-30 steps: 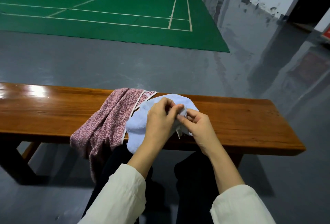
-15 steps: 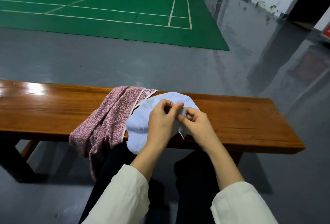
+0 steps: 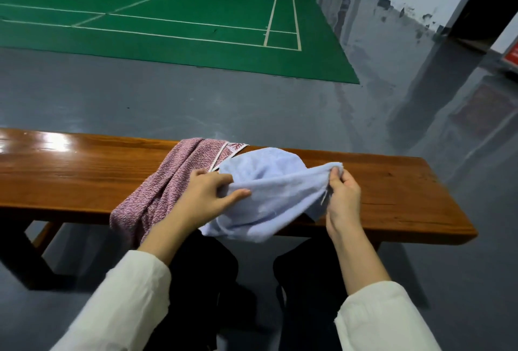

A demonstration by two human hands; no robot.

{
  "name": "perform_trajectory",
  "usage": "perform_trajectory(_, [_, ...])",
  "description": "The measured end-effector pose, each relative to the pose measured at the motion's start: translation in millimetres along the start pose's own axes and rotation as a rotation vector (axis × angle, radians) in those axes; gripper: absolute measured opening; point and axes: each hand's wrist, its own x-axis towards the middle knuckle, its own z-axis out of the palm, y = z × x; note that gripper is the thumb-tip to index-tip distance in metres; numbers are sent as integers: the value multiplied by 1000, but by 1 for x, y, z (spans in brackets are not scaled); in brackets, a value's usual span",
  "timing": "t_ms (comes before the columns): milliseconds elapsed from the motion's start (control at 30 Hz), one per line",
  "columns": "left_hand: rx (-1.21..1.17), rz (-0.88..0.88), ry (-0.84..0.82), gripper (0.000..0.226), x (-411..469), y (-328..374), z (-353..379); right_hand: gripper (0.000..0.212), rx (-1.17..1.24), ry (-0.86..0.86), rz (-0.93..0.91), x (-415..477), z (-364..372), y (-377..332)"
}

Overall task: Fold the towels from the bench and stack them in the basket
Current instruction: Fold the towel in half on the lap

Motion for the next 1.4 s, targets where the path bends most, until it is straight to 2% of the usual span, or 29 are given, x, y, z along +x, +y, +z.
perform_trajectory(100, [197,47,-160,57,-12,-23,-15,30,-53,92,-17,5,-7,6])
perform_trajectory(167, [290,66,-209,57,-16,-34,-22,30,-85,144,-25,7,-9,10])
perform_trajectory(333, [356,139,-219,42,-14,-49,-35,21,-109,229,-66,14,-9,8])
perform_trajectory(433, [408,173,-213,41,-12,-51,-42,18,-81,253,-72,19,-10,2])
perform_trajectory(633, [721,209,-101,36,0,-49,-62,27,-49,242,-146,32,-7,-7])
perform_trajectory(733, [734,162,-26,35,10,-42,-76,27,-23,224,-159,37,-3,-16])
perform_trajectory(867, [756,99,141,20,25,-26,-100,30,-17,199,-235,39,11,-41])
perform_trajectory(967, [742,22,259,15,37,-8,-117,20,-27,219,-274,40,19,-64])
perform_trajectory(1033, [738,40,295,18,44,0,-128,14,-27,220,-294,40,23,-81])
perform_trajectory(1100, [743,79,348,5,52,9,-140,13,-25,209,-304,38,27,-97])
perform_trajectory(1167, [675,42,417,9,58,21,-153,18,-15,198,-321,36,31,-113])
perform_trajectory(1267, [459,-114,479,7,66,40,-168,20,9,196,-327,35,31,-132])
perform_trajectory(1333, [170,-188,508,13,67,52,-176,27,-20,195,-343,31,29,-144])
perform_trajectory(1400, [-253,-271,542,20,67,67,-183,39,-38,180,-377,27,28,-156])
